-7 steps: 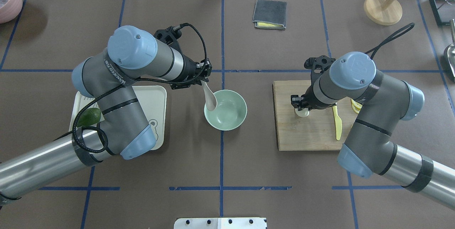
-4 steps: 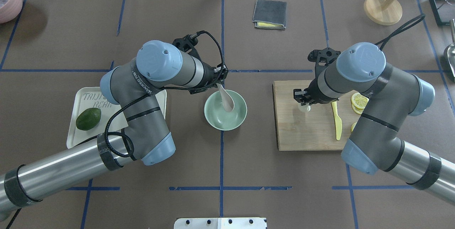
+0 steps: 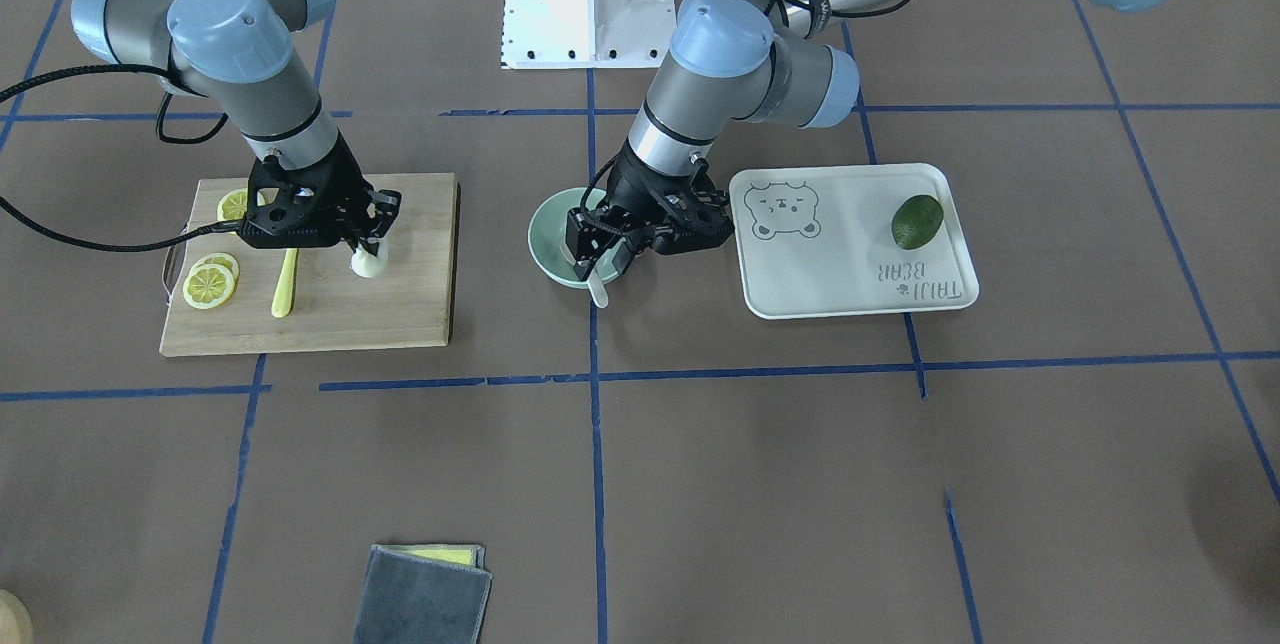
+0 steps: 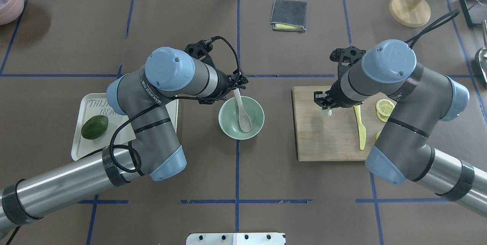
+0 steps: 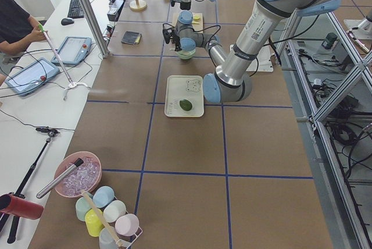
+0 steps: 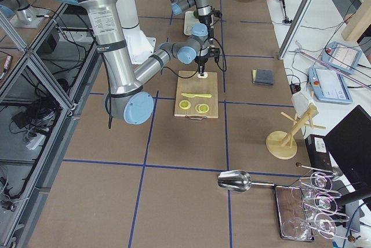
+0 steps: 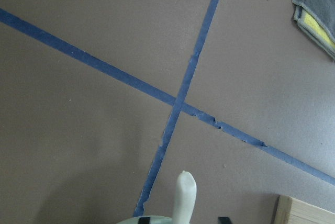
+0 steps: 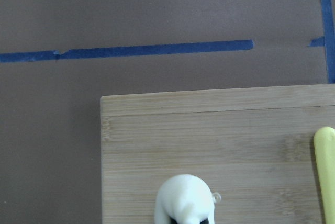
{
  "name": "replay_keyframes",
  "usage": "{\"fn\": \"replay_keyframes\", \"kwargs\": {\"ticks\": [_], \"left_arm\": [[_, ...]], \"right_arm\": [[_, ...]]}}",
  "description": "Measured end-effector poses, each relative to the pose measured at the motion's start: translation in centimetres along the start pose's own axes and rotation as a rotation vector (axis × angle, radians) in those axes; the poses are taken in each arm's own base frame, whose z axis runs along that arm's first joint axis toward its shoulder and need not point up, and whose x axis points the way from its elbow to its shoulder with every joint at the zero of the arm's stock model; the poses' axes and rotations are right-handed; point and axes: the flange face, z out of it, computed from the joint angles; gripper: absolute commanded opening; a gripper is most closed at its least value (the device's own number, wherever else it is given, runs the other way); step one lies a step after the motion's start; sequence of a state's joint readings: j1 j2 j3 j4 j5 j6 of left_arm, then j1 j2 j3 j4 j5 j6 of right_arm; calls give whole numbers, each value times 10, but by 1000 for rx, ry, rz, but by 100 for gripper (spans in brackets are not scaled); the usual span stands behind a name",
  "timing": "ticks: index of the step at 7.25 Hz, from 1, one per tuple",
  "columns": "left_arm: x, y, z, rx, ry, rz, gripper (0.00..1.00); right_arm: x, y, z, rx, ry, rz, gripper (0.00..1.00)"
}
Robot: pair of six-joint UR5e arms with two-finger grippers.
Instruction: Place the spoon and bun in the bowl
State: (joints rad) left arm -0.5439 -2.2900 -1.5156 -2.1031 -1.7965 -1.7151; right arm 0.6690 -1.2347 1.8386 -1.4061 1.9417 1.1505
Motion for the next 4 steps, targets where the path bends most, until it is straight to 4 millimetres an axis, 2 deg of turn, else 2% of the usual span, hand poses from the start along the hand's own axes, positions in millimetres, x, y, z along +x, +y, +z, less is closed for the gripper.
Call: {"fn": "replay_keyframes", "kwargs": {"ticks": [2, 4], "left_arm": [[-12, -1, -31, -5, 1, 44, 100], [-19, -23, -65, 24, -91, 177, 100]], "right_arm": [[-28, -7, -15, 23, -43, -17, 0], [-78, -15, -37, 49, -109, -43, 0]]}}
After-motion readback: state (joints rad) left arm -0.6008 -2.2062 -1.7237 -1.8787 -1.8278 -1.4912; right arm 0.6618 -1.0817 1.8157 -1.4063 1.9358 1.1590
